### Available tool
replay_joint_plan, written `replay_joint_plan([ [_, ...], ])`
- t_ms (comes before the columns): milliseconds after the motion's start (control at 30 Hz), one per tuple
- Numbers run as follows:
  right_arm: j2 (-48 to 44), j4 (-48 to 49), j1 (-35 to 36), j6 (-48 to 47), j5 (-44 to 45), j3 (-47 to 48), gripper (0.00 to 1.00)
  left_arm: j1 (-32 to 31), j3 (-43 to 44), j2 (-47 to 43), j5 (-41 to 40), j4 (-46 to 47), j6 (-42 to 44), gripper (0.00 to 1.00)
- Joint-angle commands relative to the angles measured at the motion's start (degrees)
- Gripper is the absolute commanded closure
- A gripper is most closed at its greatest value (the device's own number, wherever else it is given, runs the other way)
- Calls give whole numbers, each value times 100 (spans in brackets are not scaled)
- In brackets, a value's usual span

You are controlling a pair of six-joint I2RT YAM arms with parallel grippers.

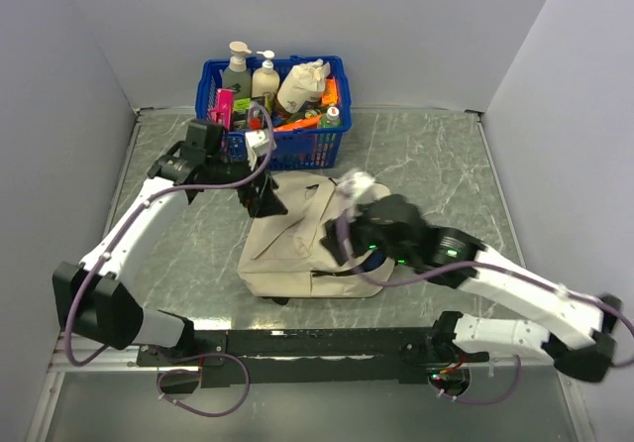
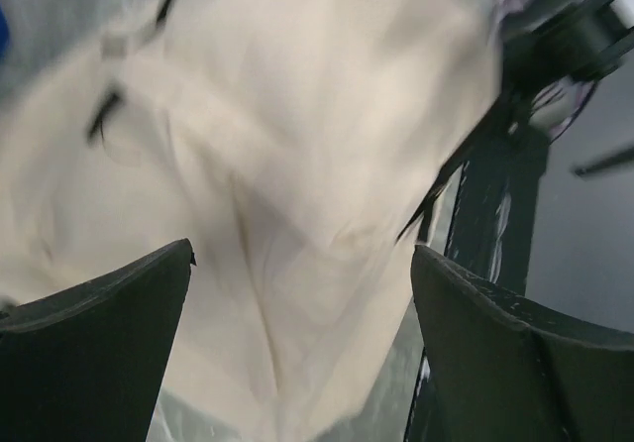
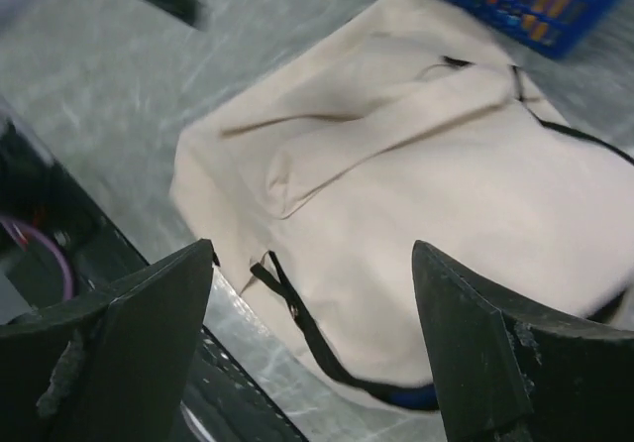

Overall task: Pack the student bag
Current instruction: Zip the student bag at the center of the board.

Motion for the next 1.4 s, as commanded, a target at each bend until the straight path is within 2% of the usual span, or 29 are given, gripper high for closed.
replay_joint_plan([
  [0,1162,-340,681,-1143,-8,282,20,328,-556,113,-491,-418,674,4],
  [67,1419,-305,971,-1241,45,370,30,434,-723,121,-526,-497,788,4],
  [200,1902,-94,1384,-1539,282,397,34,514,-811,183,-658,-664,921,4],
  [267,2140,-93,1542,-1610,396,397,39,523,-899,139,-675,-629,930,4],
  [333,2290,-190,1622,-1654,598,415,47,523,-1030,61,-658,-577,886,4],
  [500,2502,-76,1728,-1699,828,318,51,523,-1189,-63,-605,-471,798,4],
  [567,2528,-58,1754,-1672,898,265,56,523,-1207,-89,-588,-462,772,4],
  [600,2528,-67,1763,-1672,915,230,62,523,-1198,-98,-596,-462,763,4],
  [700,2510,-58,1815,-1655,1065,125,68,523,-1198,-89,-605,-471,763,4],
  [867,2519,-155,1842,-1523,1144,-24,68,523,-1189,-46,-570,-471,728,4],
  [1000,2414,-67,1886,-1400,1188,-288,58,523,-1189,-37,-579,-462,728,4],
  [1133,2457,73,1869,-1417,1302,-350,55,523,-1145,7,-535,-471,701,4],
  [1367,2607,381,1877,-1453,1504,-403,64,514,-1338,-45,-570,-357,745,4],
])
